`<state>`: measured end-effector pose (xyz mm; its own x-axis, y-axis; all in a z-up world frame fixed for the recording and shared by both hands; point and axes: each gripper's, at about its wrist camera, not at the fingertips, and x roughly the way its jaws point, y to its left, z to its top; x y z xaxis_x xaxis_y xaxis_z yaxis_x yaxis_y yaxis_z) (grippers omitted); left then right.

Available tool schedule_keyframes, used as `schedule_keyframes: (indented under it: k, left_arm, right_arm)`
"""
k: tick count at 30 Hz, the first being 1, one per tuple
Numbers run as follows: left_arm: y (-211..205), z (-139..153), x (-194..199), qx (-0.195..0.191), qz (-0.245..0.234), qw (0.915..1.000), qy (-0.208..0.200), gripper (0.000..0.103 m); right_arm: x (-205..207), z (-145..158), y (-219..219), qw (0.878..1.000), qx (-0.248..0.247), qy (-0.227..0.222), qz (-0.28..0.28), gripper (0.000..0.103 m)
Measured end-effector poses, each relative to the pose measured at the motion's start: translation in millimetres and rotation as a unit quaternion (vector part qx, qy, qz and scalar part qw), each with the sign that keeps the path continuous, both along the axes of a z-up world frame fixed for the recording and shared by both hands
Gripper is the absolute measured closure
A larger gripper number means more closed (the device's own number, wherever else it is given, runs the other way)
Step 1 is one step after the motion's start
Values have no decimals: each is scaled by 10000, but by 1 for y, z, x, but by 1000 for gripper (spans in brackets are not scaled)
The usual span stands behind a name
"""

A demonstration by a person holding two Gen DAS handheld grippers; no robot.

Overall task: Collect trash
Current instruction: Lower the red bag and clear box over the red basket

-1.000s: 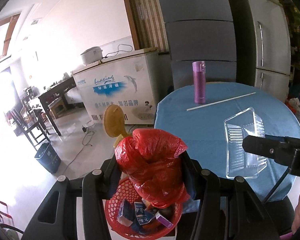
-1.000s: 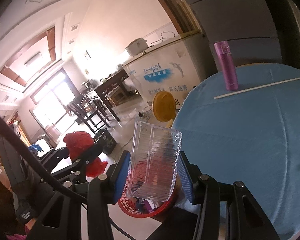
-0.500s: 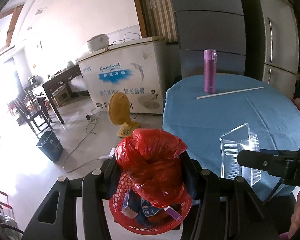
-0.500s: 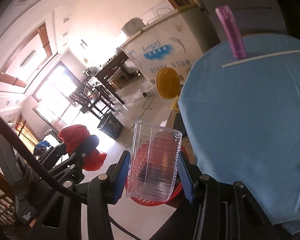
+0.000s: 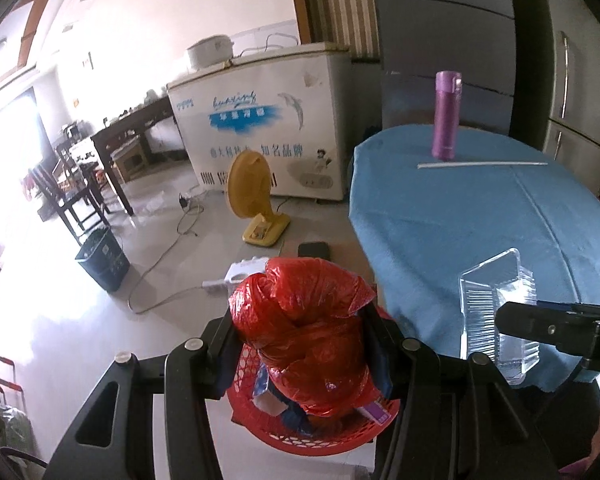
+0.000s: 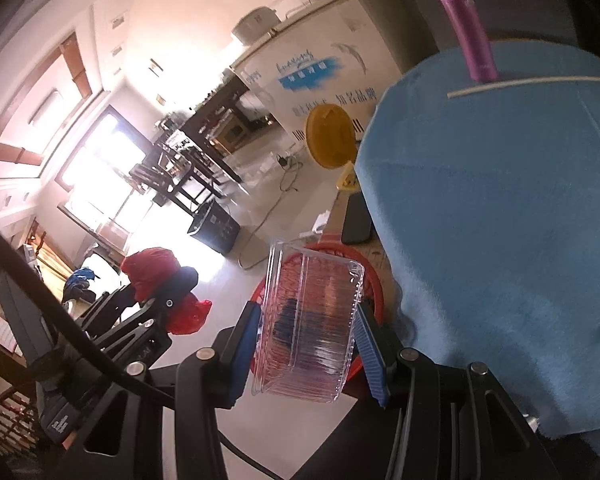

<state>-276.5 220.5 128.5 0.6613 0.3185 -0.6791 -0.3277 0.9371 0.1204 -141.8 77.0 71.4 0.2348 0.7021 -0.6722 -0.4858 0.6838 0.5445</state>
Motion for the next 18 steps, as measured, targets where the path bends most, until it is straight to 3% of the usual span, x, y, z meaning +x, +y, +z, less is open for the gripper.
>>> schedule_keyframes:
  k: [18]
  left_arm:
    - [51,-46,-1,-439,491,9966,501,48]
  right_arm:
    - [21,-39,28,9983,-265,523,-21,52]
